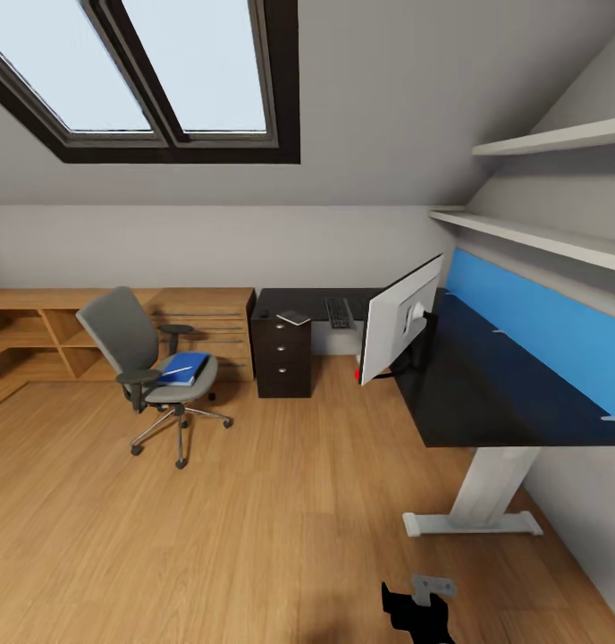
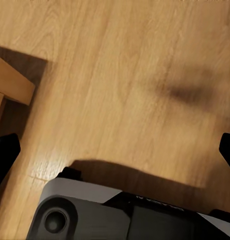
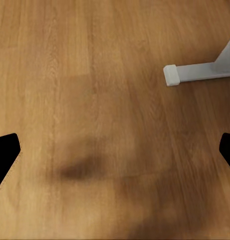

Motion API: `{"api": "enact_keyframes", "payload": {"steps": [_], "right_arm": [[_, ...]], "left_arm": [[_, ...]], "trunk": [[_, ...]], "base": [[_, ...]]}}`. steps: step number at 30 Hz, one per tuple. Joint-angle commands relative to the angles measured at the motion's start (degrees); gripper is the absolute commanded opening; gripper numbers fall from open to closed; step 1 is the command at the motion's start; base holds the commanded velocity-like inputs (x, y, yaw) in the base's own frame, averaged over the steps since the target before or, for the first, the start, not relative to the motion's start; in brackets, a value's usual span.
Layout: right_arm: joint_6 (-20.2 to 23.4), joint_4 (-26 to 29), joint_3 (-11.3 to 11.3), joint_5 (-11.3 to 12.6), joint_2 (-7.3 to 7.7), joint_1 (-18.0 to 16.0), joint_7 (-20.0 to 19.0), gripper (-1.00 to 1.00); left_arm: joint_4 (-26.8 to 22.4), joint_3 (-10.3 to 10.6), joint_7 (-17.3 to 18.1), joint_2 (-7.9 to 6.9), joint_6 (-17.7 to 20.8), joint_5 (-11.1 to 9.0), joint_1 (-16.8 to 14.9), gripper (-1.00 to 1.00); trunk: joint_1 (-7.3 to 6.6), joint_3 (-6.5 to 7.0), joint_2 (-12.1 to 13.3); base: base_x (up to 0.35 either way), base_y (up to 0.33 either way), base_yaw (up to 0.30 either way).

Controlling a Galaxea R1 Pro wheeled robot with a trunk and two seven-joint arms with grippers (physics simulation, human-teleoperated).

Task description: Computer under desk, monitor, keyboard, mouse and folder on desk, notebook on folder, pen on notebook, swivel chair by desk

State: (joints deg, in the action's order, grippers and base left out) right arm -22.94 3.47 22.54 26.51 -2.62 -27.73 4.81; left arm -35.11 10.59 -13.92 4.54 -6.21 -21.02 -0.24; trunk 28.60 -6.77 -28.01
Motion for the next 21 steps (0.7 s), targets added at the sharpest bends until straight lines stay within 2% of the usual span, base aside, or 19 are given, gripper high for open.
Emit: {"api": "enact_keyframes", "payload": {"steps": [1,7,8,21], "right_arm": [[-0.2,0.0,0.5,0.4,-0.05,0.0,0.3,1.00],[-1.3,0.0,0.5,0.4,-0.28,0.0,0.3,1.00],[-2.9,-0.2,0.5,0.3,-1.28,0.0,0.3,1.00],[-5.9,-1.8,0.6,0.2,-1.57,0.0,0.3,1.00]], "left_arm": [[0.0,0.4,-0.4,-0.06,-0.2,-0.6,0.0,1.00],[0.0,0.4,-0.4,-0.06,-0.2,-0.6,0.0,1.00],[0.0,0.4,-0.4,-0.06,-0.3,-0.6,0.0,1.00],[0.1,0.5,-0.4,-0.06,-0.3,-0.6,0.0,1.00]], "trunk": [[-0.20,0.09,0.3],[-1.52,1.16,2.7],[-1.52,1.24,2.7],[-1.52,2.38,2.7]], "base": [[0.000,0.000,0.000],[0.000,0.000,0.000],[0.000,0.000,0.000],[0.000,-0.007,0.000]]}}
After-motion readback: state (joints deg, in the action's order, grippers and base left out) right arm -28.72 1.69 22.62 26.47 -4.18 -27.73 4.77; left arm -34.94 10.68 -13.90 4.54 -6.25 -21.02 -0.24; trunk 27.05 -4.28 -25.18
